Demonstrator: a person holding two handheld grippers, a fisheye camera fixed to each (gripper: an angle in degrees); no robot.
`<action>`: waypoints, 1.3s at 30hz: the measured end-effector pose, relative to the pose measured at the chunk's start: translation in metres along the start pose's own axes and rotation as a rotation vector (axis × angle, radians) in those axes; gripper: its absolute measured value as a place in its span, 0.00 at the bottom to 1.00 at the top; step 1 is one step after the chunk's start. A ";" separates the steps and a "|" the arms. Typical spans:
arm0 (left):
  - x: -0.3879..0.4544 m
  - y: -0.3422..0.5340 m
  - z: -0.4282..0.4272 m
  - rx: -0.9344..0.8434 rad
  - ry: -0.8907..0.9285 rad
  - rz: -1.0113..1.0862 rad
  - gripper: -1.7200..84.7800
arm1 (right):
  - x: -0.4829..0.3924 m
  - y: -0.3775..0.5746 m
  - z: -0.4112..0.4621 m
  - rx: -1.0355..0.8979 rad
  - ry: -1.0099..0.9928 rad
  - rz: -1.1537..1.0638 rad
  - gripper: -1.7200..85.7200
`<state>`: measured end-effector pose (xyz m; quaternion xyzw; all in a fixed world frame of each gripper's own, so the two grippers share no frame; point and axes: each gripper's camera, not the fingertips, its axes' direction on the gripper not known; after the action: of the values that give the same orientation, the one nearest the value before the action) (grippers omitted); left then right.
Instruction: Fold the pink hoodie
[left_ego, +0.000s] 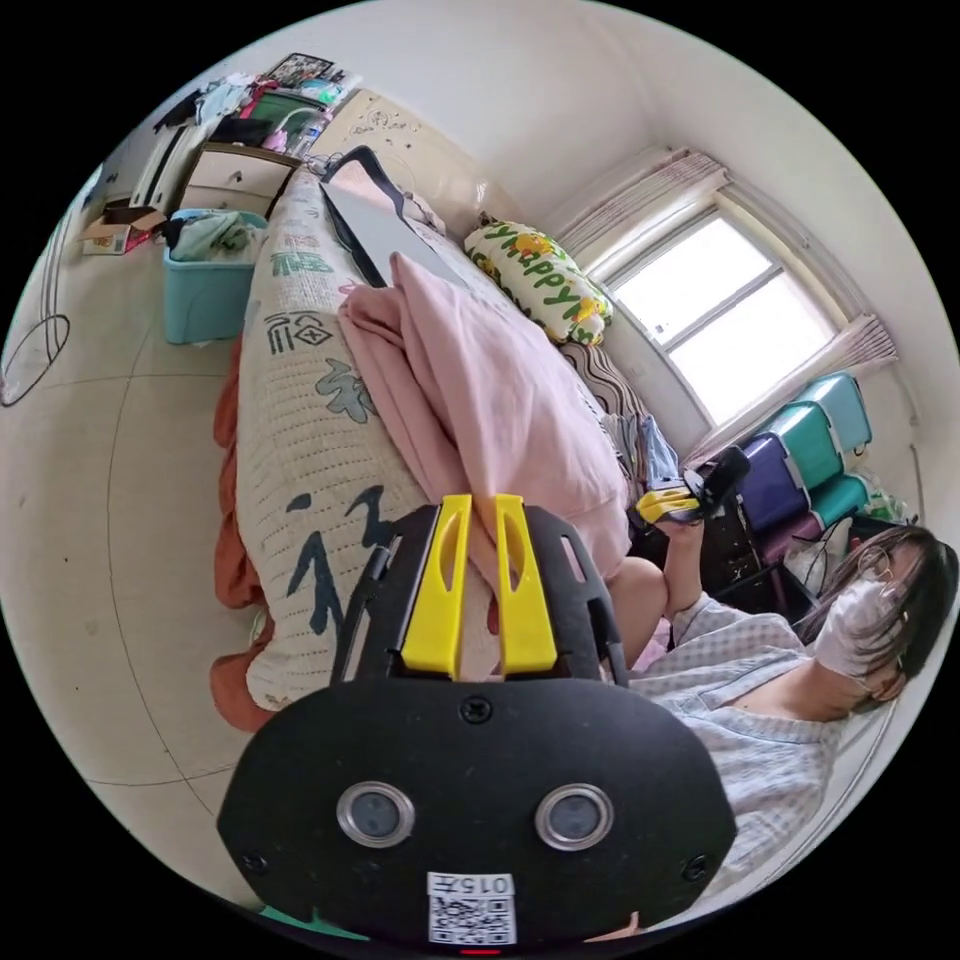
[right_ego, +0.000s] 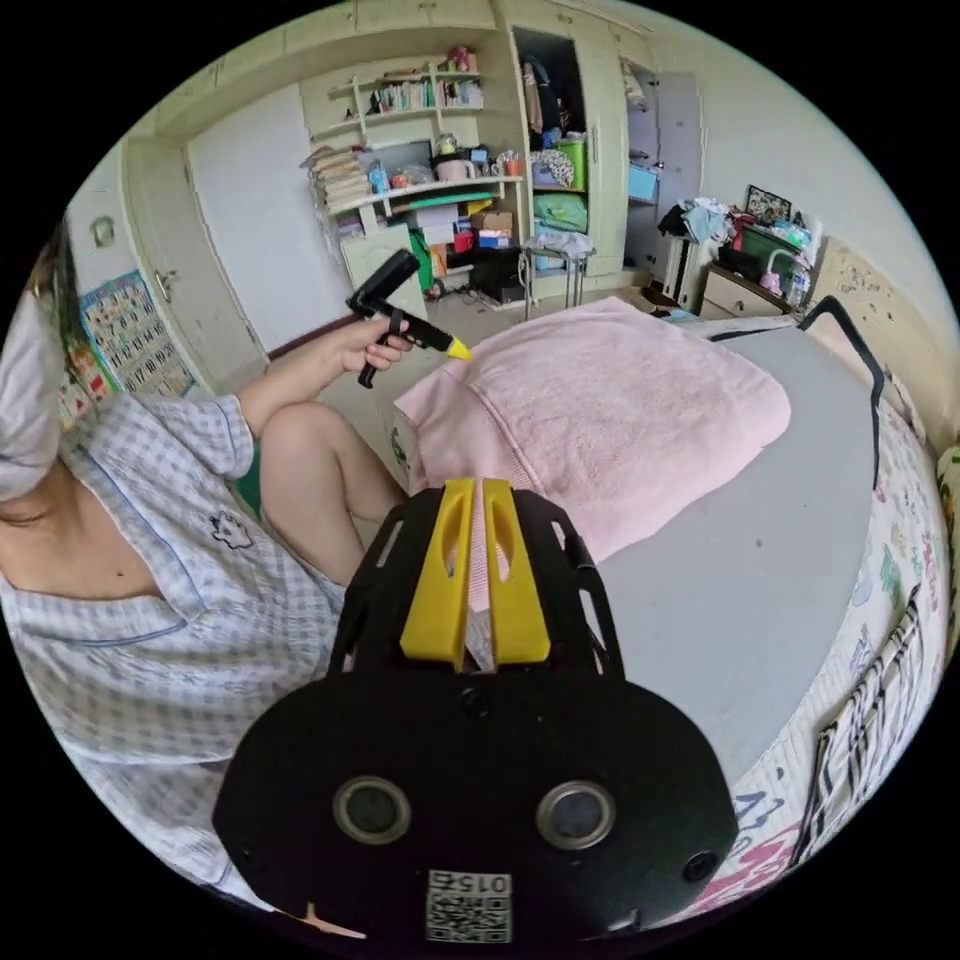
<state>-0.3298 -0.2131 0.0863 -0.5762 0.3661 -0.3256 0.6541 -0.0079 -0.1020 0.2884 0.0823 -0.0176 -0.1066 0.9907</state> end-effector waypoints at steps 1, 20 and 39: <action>-0.004 0.000 -0.006 0.032 -0.021 -0.010 0.09 | 0.018 0.002 -0.023 0.088 -0.002 0.067 0.05; -0.170 -0.094 0.039 0.012 0.376 -0.137 0.20 | 0.285 -0.067 -0.035 0.143 -0.330 0.693 0.26; -0.165 -0.038 0.048 -0.011 0.346 0.154 0.12 | 0.176 -0.147 -0.159 0.207 -0.261 0.399 0.18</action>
<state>-0.3749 -0.0532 0.1441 -0.4854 0.5181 -0.3670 0.6011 0.1420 -0.2563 0.1097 0.1639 -0.1720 0.0834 0.9678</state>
